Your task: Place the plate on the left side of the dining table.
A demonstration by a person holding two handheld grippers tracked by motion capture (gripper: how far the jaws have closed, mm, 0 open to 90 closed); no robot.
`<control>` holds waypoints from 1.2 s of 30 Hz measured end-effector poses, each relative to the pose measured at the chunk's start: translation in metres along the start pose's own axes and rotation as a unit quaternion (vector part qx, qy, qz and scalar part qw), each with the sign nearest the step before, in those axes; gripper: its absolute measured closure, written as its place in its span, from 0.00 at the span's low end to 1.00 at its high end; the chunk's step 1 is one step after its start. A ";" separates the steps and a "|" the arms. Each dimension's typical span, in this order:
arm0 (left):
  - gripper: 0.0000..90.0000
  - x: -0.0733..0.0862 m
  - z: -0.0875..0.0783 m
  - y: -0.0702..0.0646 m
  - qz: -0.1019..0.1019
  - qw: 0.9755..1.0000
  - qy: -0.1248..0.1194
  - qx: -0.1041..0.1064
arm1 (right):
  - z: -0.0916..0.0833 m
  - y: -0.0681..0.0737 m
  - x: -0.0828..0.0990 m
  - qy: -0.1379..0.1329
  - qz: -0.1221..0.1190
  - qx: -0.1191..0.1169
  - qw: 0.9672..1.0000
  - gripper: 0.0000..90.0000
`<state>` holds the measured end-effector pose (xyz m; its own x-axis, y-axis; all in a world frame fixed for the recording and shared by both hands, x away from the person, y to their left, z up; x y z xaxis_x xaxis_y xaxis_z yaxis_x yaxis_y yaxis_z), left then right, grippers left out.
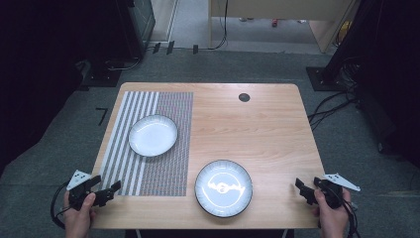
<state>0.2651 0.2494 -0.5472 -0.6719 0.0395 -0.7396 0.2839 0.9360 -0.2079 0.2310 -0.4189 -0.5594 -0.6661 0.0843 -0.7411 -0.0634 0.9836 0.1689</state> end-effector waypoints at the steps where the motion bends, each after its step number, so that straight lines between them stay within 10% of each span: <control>1: 0.16 0.001 0.001 -0.001 0.003 1.000 0.003 -0.001 | 0.000 0.001 0.000 0.000 -0.003 0.002 1.000 0.26; 13: 0.15 0.004 0.006 -0.003 0.021 0.999 0.021 -0.016 | 0.006 0.012 0.005 0.010 -0.070 0.055 0.996 0.20; 24: 0.15 0.007 0.010 -0.010 0.065 0.996 0.033 -0.058 | 0.007 0.014 0.005 0.011 -0.067 0.058 0.996 0.19; 36: 0.14 0.008 0.010 -0.008 0.071 0.996 0.025 -0.051 | 0.007 0.014 0.005 0.013 -0.068 0.057 0.996 0.18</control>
<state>0.2641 0.2383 -0.5577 -0.6638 0.1888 -0.7237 0.3092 0.9503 -0.0357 0.2317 -0.4035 -0.5655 -0.6757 -0.0532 -0.7353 -0.0707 0.9975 -0.0073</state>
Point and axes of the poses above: each handheld gripper's, and its own axes: z roughly forward along the jaws, x roughly out of its underside, y roughly to its left, the point moved 6 cm from there along z, roughly forward along the jaws, and after that the axes turned 3 degrees about -z, right-handed, at the moved point
